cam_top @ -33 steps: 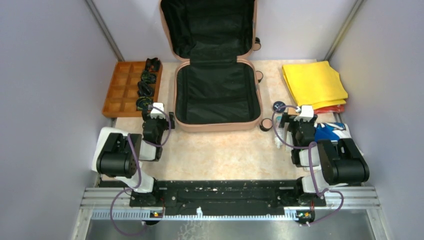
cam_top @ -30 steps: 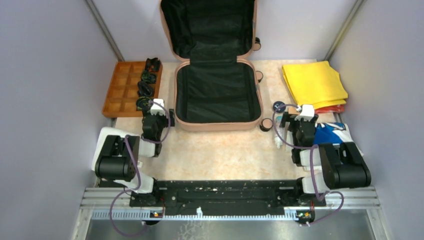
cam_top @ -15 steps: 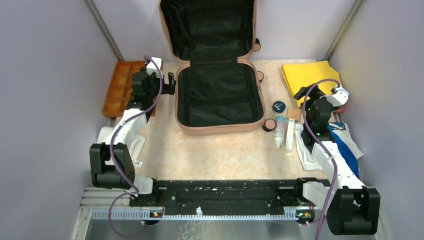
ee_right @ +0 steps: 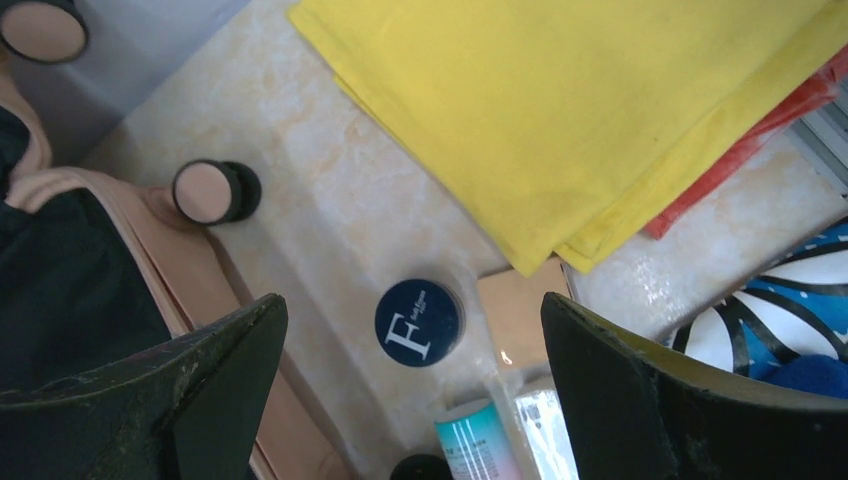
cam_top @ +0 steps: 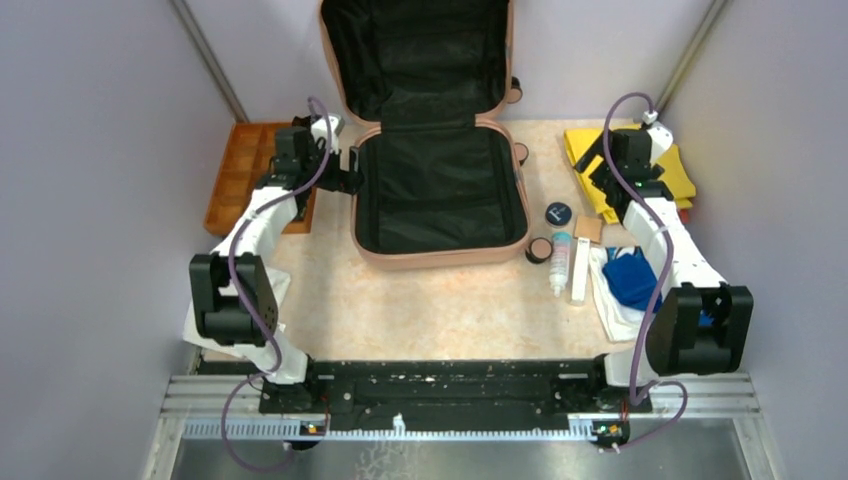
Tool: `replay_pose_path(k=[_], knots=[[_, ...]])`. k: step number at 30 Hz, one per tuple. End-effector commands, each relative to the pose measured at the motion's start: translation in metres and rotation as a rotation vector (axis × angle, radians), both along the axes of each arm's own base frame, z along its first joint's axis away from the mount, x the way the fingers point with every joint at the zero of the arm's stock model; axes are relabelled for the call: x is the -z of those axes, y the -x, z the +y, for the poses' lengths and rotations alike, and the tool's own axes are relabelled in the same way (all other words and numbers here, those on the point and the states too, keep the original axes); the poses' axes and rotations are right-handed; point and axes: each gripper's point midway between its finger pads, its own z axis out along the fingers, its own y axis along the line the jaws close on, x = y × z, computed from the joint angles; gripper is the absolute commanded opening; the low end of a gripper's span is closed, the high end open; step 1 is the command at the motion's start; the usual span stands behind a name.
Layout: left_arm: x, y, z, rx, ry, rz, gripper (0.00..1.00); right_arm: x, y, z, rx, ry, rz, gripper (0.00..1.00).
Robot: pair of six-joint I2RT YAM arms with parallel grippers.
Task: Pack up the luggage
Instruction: Move the luggage to the center of the board.
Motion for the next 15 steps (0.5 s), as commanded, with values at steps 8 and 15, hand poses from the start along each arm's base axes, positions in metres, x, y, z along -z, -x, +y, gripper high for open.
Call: replay_pose_path(k=[8, 15], knots=[[0.053, -0.003, -0.007, 0.036, 0.010, 0.149, 0.93, 0.039, -0.026, 0.095, -0.383, 0.040, 0.141, 0.94], [0.071, -0.008, 0.003, -0.013, -0.025, 0.164, 0.58, 0.045, -0.047, 0.167, -0.606, 0.008, 0.130, 0.95]])
